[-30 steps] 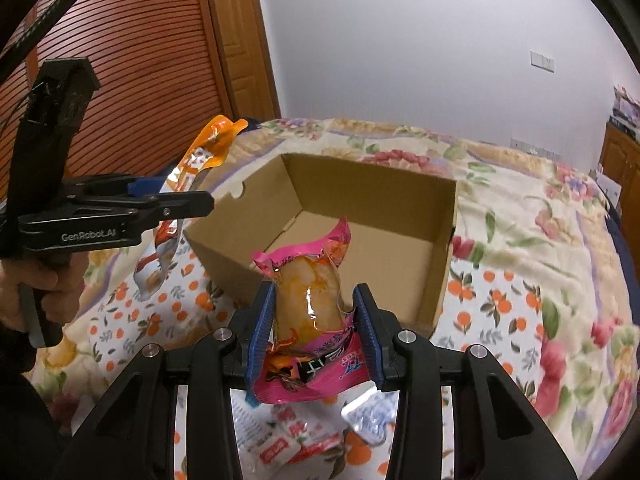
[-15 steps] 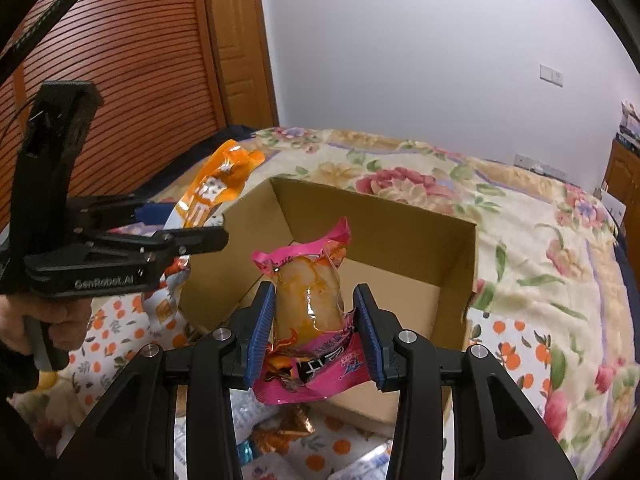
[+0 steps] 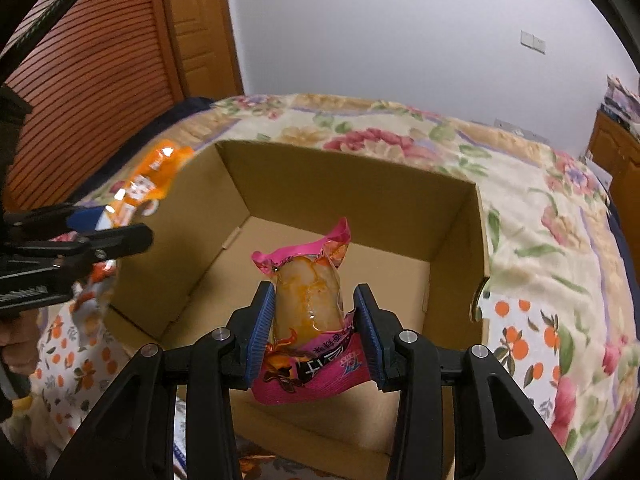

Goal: Organize snacks
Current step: 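Open both tools to drop the orange pouch and pink snack into the box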

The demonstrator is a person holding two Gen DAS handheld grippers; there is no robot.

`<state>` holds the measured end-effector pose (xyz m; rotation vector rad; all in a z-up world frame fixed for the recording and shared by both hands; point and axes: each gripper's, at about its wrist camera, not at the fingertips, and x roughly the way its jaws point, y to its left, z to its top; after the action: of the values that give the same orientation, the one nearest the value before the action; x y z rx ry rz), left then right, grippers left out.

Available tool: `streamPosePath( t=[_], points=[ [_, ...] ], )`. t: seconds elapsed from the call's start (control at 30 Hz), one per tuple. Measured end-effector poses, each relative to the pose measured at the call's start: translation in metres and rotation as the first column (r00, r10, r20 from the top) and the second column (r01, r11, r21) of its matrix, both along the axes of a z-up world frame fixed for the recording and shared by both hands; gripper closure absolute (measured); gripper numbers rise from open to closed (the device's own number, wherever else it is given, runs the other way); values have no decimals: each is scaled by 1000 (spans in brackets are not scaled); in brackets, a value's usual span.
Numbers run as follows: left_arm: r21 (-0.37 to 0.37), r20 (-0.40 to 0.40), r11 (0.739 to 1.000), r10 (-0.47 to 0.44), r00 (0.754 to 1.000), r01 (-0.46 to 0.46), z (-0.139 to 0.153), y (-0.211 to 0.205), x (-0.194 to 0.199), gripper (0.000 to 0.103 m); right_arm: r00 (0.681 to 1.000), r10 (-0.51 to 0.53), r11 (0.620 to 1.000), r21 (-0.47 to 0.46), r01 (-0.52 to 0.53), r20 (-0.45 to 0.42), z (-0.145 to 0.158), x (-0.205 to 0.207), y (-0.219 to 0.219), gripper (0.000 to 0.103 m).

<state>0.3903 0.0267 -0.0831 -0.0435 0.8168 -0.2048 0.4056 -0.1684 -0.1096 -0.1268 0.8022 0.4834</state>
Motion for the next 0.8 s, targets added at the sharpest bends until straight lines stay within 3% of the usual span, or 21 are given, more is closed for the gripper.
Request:
streamPosePath(
  t=[0.13, 0.3, 0.53, 0.67, 0.73, 0.8],
  points=[
    [16, 1, 1000, 9, 1000, -9, 1, 2, 1, 50, 1000, -14, 999, -45, 13, -24, -12, 6, 4, 60],
    [-16, 18, 999, 29, 999, -28, 8, 10, 0, 47, 999, -26, 997, -68, 23, -39, -22, 9, 7, 52],
    [1, 39, 999, 45, 998, -45, 16, 13, -7, 45, 999, -25, 999, -33, 25, -26, -14, 1, 4, 52],
    [14, 62, 999, 49, 997, -50, 24, 12, -22, 37, 1000, -28, 1000, -5, 28, -11, 1, -15, -1, 52],
    [19, 77, 998, 57, 995, -59, 30, 10, -34, 28, 999, -35, 999, 25, 35, -6, 11, -30, -7, 51],
    [19, 100, 998, 63, 993, -65, 37, 9, -49, 21, 999, -45, 998, 52, 45, 1, 21, -44, -12, 42]
  ],
)
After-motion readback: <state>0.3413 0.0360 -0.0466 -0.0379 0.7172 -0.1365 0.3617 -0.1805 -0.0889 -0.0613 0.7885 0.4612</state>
